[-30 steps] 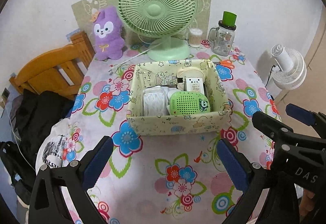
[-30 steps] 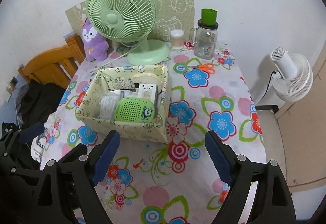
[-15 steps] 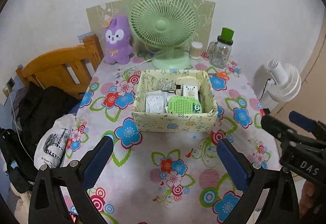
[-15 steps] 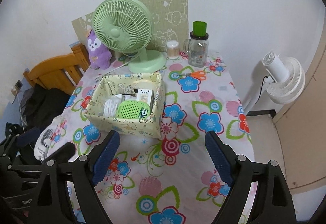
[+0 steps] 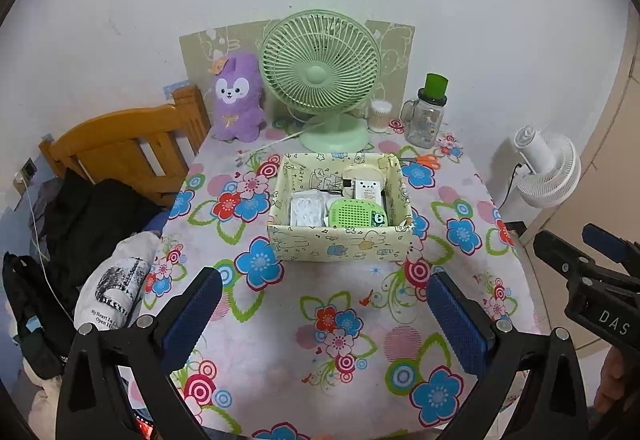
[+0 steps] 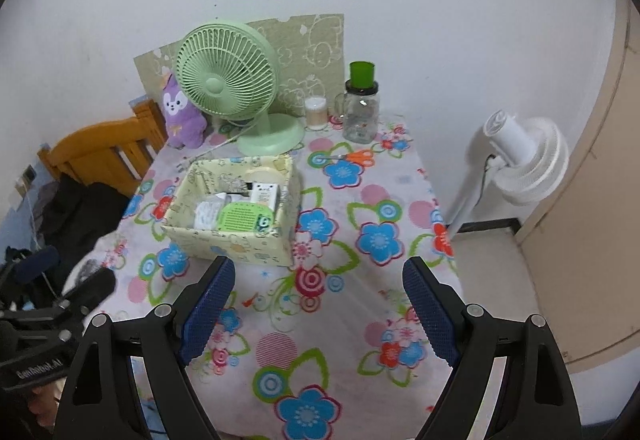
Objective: Organize rigid objects
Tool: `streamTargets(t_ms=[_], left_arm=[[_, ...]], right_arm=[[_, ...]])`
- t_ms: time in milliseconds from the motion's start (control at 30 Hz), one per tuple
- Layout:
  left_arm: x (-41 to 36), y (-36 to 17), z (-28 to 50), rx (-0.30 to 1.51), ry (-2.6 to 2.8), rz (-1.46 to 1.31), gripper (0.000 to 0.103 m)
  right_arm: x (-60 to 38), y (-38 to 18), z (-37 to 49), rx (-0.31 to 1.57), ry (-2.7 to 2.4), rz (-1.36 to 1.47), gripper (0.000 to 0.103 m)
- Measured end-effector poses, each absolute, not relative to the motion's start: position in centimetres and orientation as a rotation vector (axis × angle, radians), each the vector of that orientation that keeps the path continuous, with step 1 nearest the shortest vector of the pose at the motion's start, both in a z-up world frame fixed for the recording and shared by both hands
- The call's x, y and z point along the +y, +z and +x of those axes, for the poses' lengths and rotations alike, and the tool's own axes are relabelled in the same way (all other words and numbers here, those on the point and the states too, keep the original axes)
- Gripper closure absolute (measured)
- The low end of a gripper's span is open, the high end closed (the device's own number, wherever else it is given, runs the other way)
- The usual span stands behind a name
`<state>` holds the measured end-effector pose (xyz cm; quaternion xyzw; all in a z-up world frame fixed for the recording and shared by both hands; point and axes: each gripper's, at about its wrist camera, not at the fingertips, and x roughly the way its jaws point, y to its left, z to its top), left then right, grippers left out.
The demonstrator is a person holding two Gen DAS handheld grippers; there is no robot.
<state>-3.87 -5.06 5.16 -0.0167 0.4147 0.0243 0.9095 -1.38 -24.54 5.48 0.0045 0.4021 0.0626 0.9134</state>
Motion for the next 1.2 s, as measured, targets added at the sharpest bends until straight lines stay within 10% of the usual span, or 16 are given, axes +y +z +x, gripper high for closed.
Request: streamTargets(t_ms=[1200], left_arm=[[-4.9,5.2,-4.8,0.874,-0.002,-0.043,0.0]], right_arm=[[-23.5,6.3,-3.1,0.796,0.123,0.036,0.008]])
